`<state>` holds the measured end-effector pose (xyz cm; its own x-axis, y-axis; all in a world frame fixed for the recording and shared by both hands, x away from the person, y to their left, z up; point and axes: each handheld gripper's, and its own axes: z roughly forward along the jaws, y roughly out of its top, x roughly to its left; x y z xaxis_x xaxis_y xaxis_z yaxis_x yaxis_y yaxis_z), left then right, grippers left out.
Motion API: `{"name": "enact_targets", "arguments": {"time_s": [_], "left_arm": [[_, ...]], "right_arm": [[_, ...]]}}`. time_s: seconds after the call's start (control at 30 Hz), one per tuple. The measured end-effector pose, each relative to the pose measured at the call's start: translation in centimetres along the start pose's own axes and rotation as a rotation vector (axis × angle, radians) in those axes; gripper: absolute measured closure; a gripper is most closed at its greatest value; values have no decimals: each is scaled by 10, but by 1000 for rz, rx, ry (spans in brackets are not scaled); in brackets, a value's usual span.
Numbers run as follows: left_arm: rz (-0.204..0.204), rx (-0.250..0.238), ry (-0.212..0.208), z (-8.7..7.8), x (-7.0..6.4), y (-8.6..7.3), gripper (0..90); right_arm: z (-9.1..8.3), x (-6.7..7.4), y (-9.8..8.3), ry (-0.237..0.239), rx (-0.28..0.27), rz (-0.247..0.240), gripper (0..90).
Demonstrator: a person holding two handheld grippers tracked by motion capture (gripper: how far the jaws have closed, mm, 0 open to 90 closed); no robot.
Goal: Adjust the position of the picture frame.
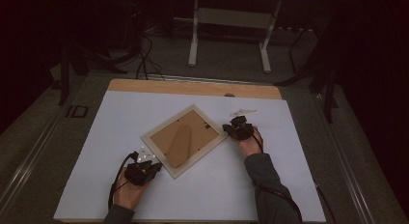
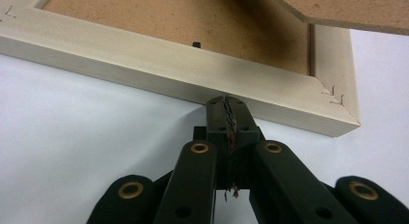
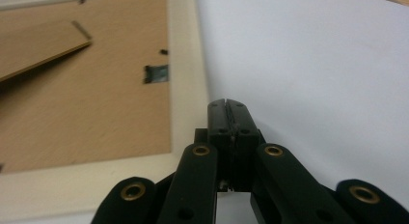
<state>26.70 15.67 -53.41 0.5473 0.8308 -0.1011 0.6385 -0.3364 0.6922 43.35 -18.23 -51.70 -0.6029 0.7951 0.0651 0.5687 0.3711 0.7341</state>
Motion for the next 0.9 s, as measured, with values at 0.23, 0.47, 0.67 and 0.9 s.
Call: {"name": "enact_targets", "arguments": {"time_s": [0.23,0.47,0.67,0.9], "left_arm": [[1,1,4,1,-1,1,900],[-4,0,1,1,0,1,900],[-16,0,3,2,1,3,900],[-29,3,2,4,4,5,900]], "right_arm": [[7,-5,-2,0,45,23,898],[10,-5,-5,-7,72,16,899],[9,-8,-5,12,79,43,900],[8,-10,-5,11,84,42,900]]}}
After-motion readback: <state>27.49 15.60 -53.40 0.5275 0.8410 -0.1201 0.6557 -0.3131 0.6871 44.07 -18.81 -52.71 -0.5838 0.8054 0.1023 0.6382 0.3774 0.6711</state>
